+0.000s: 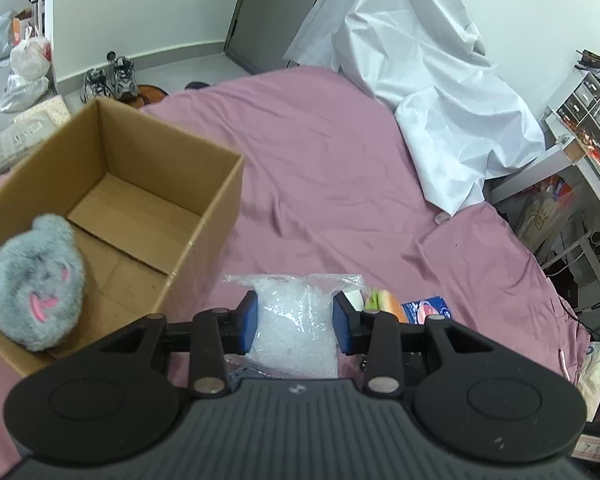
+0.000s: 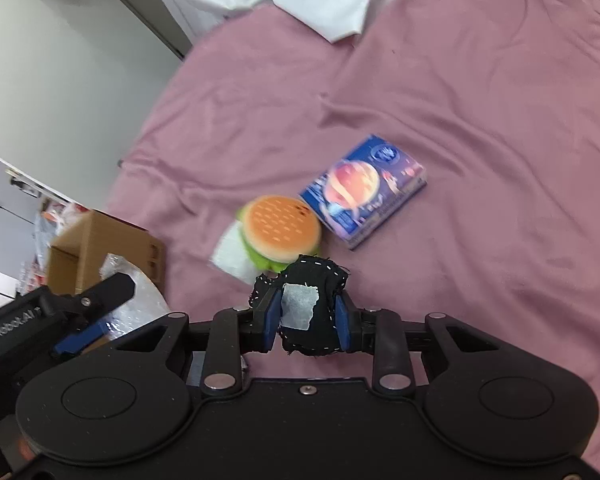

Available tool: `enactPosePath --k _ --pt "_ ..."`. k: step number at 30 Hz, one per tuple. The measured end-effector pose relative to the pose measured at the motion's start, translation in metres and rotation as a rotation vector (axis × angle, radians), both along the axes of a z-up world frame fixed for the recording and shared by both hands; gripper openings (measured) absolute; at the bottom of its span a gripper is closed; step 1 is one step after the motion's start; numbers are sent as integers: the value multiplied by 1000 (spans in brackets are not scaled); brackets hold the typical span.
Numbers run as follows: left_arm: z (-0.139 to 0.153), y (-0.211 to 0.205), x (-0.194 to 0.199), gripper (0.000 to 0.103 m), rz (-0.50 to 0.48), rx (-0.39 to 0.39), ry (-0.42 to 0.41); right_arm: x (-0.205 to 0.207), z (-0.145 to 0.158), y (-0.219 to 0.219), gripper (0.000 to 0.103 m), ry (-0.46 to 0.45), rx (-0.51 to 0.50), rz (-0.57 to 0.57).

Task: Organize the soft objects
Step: 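Carry the black pad with the right gripper while the left gripper carries the filling bag toward the box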

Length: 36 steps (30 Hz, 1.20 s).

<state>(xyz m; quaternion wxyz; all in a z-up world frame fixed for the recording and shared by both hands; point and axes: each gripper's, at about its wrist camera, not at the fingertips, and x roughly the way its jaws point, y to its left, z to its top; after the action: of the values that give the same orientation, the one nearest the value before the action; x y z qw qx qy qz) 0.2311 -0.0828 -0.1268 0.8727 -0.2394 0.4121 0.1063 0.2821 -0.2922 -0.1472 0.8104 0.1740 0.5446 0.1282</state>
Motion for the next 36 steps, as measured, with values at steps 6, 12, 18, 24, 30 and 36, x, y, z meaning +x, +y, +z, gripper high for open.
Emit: enactPosePath --k 6,12,18,24,30,36 --pt "19 2 -11 37 2 31 -31 -8 25 -7 29 -62 31 3" --pt "36 8 -21 37 11 46 -49 -13 39 -6 29 -111 61 4" --pt "55 17 -31 37 18 69 -70 -21 56 -1 29 -171 111 27" --pt "71 33 -41 37 37 90 -85 -26 70 6 29 -223 162 58" --pt "79 52 -50 37 59 94 -100 -34 85 22 29 -267 202 103" --pt "77 67 -56 37 73 89 -88 -38 87 35 29 -275 205 135"
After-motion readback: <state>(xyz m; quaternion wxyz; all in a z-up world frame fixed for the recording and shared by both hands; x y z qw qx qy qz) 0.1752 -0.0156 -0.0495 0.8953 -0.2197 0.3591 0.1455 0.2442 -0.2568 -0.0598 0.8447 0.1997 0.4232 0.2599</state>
